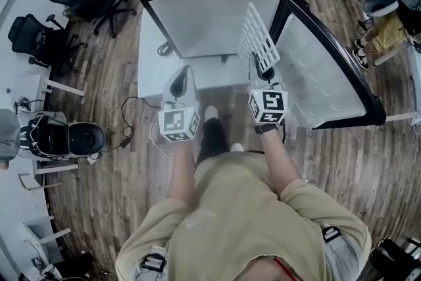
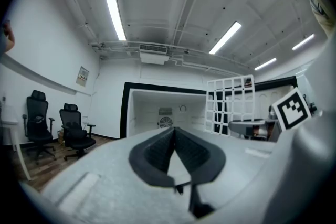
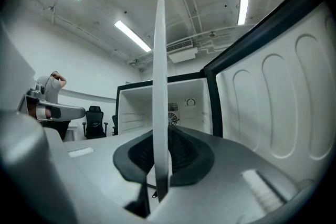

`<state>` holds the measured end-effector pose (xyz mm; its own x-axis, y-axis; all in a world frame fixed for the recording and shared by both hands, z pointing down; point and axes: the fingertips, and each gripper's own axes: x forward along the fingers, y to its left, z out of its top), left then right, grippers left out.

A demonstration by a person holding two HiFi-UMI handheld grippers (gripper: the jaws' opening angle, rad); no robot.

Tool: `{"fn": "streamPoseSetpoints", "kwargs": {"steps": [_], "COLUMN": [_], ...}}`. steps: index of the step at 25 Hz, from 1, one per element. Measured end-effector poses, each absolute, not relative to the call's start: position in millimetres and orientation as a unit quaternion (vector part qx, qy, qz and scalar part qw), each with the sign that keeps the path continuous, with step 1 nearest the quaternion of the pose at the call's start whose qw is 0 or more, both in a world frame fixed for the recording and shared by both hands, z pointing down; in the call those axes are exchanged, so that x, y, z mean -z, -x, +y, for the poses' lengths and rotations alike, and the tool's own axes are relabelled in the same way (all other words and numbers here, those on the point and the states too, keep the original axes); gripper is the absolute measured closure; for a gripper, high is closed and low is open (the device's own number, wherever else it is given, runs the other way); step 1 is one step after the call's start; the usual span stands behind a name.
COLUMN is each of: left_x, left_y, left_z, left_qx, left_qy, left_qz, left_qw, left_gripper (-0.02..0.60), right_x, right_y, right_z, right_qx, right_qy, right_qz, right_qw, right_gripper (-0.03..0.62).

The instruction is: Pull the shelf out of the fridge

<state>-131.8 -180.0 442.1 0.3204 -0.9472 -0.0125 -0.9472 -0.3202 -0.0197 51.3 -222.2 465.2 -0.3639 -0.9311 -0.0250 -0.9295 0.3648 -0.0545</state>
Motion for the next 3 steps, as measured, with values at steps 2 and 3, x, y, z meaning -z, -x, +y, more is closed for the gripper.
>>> {"fn": "streamPoseSetpoints", "kwargs": {"steps": [2,3], "left_x": [-446.7,-449.4], "left_y": [132.6,132.8], "left_z": [-182.5,-183.8], "left_qx": [0.000,0.000], "left_qy": [0.813,0.813], "left_qz": [0.582,0.582], "left_qw": [0.003,-0.002], "left_gripper": [0.583,0.581], "right_x": [-464.6,-464.2], "right_y": [-46.0,-43.3], "right_z": [-224.8,-226.1], "right_qx": [0.015,0.015], "right_qy": [0.558,0.555], "right_qz": [0.829,0.831], "right_qw": [0.027,0.028], "right_gripper": [0.565,0.565]}}
